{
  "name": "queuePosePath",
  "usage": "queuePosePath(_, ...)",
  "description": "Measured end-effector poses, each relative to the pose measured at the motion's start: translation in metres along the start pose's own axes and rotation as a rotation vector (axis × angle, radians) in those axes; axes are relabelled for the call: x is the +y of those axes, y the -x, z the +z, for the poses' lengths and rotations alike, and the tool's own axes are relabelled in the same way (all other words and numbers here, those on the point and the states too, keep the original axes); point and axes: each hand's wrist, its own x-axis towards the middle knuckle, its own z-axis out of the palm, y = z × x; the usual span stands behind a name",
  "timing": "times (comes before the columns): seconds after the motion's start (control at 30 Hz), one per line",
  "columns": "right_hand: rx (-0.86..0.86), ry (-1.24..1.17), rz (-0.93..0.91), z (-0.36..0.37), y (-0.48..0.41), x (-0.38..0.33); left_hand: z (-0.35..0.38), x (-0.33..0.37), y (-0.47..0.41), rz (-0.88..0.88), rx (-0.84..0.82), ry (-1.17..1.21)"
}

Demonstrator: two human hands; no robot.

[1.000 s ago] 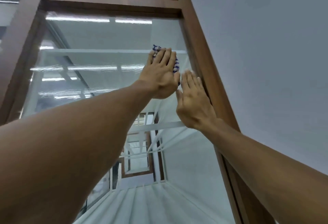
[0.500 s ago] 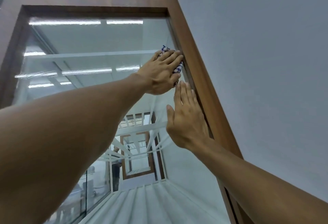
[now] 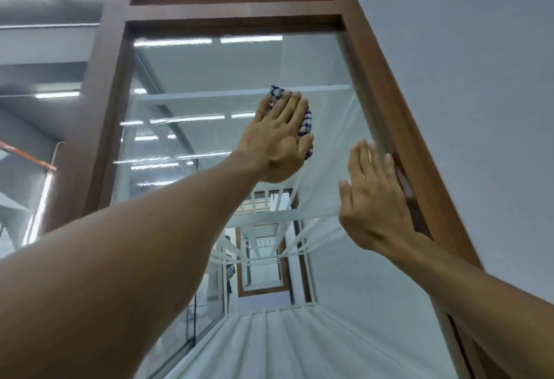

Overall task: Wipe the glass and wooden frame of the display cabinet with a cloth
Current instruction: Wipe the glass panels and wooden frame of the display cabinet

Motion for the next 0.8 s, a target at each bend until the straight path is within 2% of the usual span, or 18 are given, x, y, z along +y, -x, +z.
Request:
queuePosePath(0.1, -0.062, -0.001, -0.061, -0.003, -0.028, -0.028, -0.001, -0.022, 0.023, -0.108, 0.011, -0.015)
queuePosePath(0.33, -0.073, -0.018, -0.242, 0.019, -0.066, -0.129, -0.017, -0.082, 0.075, -0.234, -0.029, -0.08)
queuePosePath(0.53, -0.058, -0.003, -0.249, 0.029, -0.059, -0.136, -0.031, -0.143, 0.13, -0.386, -0.09, -0.148)
queuePosePath(0.63, -0.067, 0.001, -0.272, 0.028, -0.05, -0.133, -0.029, -0.131, 0.167, -0.36, -0.106, -0.134)
queuePosePath(0.7, -0.077, 0.007, -0.29, 0.028, -0.043, -0.131, -0.023, -0.111, 0.184, -0.282, -0.119, -0.115)
queuePosePath(0.8, -0.087, 0.004, -0.318, 0.024, -0.038, -0.125, -0.016, -0.097, 0.171, -0.169, -0.117, -0.084)
